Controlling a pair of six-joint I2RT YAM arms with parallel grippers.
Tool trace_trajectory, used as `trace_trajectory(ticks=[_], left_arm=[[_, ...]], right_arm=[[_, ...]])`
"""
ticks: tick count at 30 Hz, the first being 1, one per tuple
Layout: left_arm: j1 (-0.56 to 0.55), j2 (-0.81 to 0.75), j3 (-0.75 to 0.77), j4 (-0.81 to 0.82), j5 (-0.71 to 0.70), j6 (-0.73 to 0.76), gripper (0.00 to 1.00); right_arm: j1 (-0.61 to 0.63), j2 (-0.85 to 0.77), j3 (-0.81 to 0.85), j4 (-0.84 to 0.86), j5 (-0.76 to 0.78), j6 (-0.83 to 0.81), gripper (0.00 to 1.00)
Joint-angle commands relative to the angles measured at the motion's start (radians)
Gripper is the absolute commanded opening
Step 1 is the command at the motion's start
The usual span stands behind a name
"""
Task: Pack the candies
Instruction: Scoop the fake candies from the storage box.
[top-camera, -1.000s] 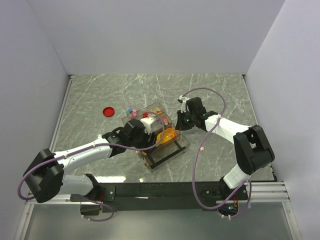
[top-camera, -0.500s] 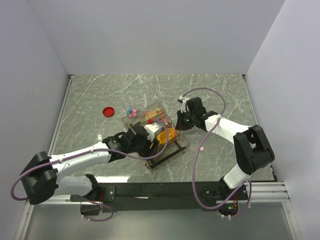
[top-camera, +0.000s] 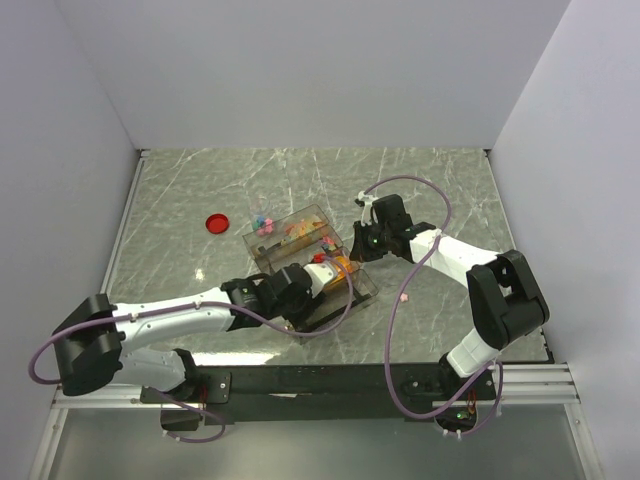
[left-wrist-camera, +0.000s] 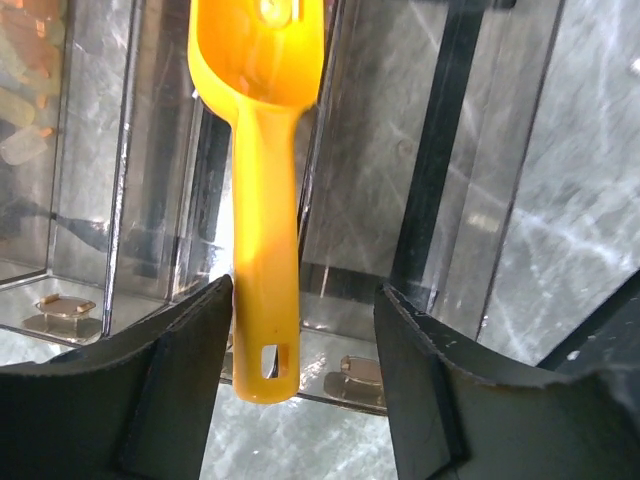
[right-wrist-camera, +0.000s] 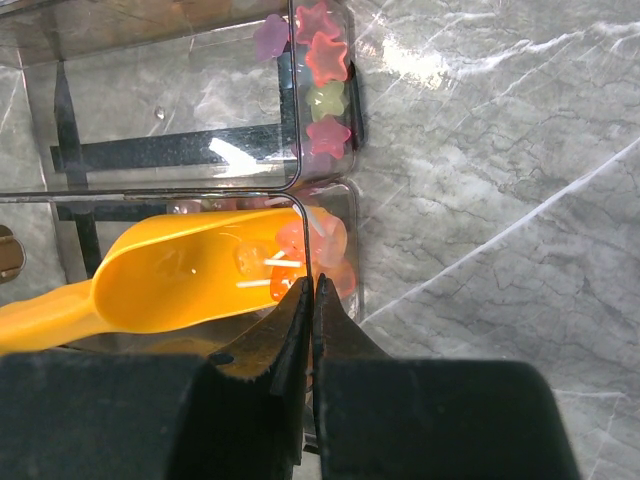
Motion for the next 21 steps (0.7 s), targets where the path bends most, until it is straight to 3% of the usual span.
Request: trace_trajectory(ticks=[1,7,10,14,21], left_arm=[[-0.017,0.026,0.051,-0.029,-0.06,0.039,0.63],[-0.036,0.055,0.077,-0.077,-0.109,0.056,0.54],[-0.037,0.045,0.085,-0.092,-0.109,0.064,0.44],[-0.037,0.025,0.088,-0.091,-0.109,0.064,0.21],[0.002,0.015,0.071,-0.043,-0.022,0.055,0.13]], right_arm=[[0.021,0.033,-0.021,-0.072,-0.04,0.018,0.0],[0.021,0.036,-0.023,-0.069,-0.04,0.02,0.0],[0.021,0.032,-0.023,-0.069,-0.038,0.02,0.0],[0.019,0.027,-0.023,-0.07,-0.037,0.02,0.0],[0.019,0.016,-0.026,-0.072,-0.035,0.018,0.0]])
